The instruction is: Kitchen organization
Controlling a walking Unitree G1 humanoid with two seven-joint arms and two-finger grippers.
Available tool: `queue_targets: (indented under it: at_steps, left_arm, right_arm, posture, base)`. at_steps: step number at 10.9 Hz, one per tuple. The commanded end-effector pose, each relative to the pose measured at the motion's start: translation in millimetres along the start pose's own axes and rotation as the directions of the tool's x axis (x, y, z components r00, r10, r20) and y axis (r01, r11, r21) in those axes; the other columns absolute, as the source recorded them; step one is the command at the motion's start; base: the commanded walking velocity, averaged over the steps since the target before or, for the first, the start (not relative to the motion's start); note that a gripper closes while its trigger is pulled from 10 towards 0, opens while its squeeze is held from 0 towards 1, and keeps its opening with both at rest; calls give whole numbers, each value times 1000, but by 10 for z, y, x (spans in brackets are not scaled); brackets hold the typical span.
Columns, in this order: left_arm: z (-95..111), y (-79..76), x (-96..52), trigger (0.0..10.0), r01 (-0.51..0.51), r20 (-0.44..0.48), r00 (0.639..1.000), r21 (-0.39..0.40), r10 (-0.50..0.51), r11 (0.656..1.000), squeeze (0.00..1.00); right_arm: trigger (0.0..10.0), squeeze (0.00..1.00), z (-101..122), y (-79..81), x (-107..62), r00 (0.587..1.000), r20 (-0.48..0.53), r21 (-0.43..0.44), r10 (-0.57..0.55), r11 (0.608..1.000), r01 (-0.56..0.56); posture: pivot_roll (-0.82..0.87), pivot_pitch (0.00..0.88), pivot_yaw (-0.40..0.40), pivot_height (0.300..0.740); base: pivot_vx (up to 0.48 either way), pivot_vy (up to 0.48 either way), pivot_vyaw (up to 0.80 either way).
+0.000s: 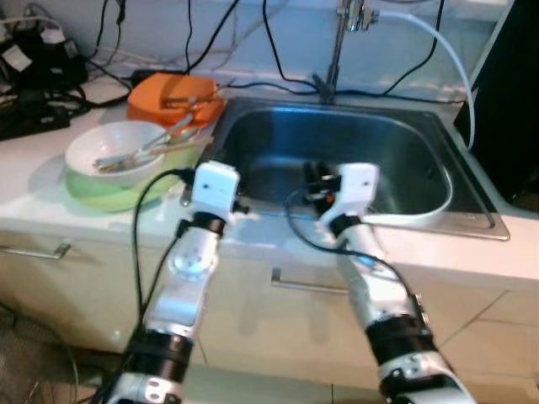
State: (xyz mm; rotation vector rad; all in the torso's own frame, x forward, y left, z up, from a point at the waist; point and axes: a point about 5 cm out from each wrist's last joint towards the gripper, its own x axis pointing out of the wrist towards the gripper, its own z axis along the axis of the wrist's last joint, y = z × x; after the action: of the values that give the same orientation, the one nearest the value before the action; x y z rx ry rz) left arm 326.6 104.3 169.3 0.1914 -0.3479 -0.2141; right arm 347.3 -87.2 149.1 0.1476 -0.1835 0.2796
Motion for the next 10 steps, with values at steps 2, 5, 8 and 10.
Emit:
queue_targets:
  at_steps: [2,5,8,10]
  left_arm:
    - [33,11,-3,10000,9,18,1000,-7,-9,1000,0]
    - [24,22,-6,10000,11,15,1000,-8,-10,1000,0]
    - [13,45,0,10000,5,9,1000,-7,-5,1000,0]
    - [12,54,1,10000,2,7,1000,-4,-2,1000,0]
  right_arm:
    - [10000,0,20,23,12,1000,13,7,8,1000,-8]
    - [10000,0,16,16,11,1000,11,11,4,1000,-4]
    - [10000,0,20,17,20,1000,10,10,5,1000,-5]
    - [10000,0,25,16,21,1000,13,7,4,1000,-4]
  posture:
    - [161,0,-4,740]
    - [159,0,-4,740]
    - [161,1,-6,740]
    - [161,7,-5,740]
  base:
    - [0,0,0]
    - [0,0,267]
    - [0,0,0]
    - [0,0,800]
